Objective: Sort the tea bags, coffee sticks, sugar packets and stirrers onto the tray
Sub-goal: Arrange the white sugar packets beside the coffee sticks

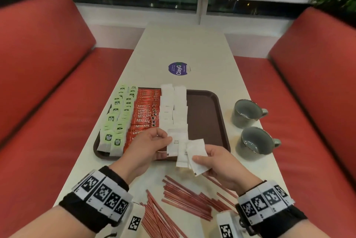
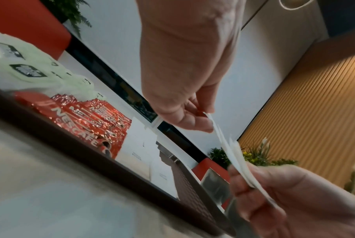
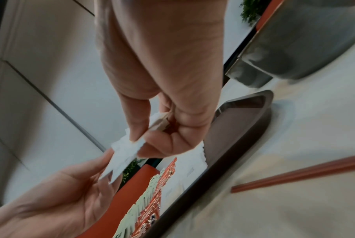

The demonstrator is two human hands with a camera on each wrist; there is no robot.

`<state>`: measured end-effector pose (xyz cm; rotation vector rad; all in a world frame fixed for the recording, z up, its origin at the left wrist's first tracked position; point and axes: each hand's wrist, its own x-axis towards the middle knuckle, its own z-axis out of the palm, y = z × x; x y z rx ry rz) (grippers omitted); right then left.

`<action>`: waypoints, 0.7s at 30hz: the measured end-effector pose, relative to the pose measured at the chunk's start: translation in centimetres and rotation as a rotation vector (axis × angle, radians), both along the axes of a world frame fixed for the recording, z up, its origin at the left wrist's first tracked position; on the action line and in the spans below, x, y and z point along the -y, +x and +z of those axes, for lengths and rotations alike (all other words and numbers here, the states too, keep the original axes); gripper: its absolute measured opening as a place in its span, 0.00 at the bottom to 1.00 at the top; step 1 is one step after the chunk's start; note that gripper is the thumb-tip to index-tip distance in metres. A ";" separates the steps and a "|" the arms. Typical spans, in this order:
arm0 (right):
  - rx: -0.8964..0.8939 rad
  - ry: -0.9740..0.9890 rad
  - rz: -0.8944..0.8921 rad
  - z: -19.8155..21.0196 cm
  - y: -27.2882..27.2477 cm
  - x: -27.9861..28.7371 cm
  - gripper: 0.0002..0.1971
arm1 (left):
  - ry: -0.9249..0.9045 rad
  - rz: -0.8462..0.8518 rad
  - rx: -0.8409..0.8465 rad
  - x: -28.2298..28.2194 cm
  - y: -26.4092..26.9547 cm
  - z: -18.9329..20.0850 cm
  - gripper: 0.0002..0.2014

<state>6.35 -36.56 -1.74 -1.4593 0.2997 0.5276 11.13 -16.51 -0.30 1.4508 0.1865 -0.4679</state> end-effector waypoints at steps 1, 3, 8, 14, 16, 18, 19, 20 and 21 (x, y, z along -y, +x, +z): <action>-0.017 -0.001 -0.013 -0.2 0.1 0.5 0.07 | 0.026 0.022 0.017 -0.2 0.5 -0.1 0.07; -0.030 -0.011 -0.069 -0.7 0.1 1.4 0.07 | 0.208 0.030 0.112 -0.8 1.7 -0.5 0.07; 0.006 -0.093 -0.185 -1.8 0.3 2.6 0.07 | 0.675 -0.182 0.362 -1.0 4.1 -1.3 0.16; 0.007 -0.091 -0.206 -1.9 1.0 2.1 0.08 | 0.911 -0.412 0.370 -0.4 4.7 -2.3 0.14; 0.005 -0.087 -0.202 -1.9 1.2 2.0 0.08 | 0.988 -0.457 0.388 -0.4 4.4 -2.5 0.15; 0.004 -0.085 -0.186 -1.8 1.3 1.8 0.08 | 1.071 -0.476 0.455 -0.3 4.2 -2.5 0.17; 0.005 -0.085 -0.179 -1.8 1.3 1.7 0.08 | 1.070 -0.452 0.498 -0.2 4.1 -2.2 0.18; 0.007 -0.086 -0.171 -1.7 1.4 1.6 0.08 | 1.026 -0.412 0.536 0.1 4.0 -1.7 0.17; 0.011 -0.086 -0.162 -1.6 1.4 1.4 0.08 | 0.944 -0.374 0.556 0.4 3.7 -1.1 0.17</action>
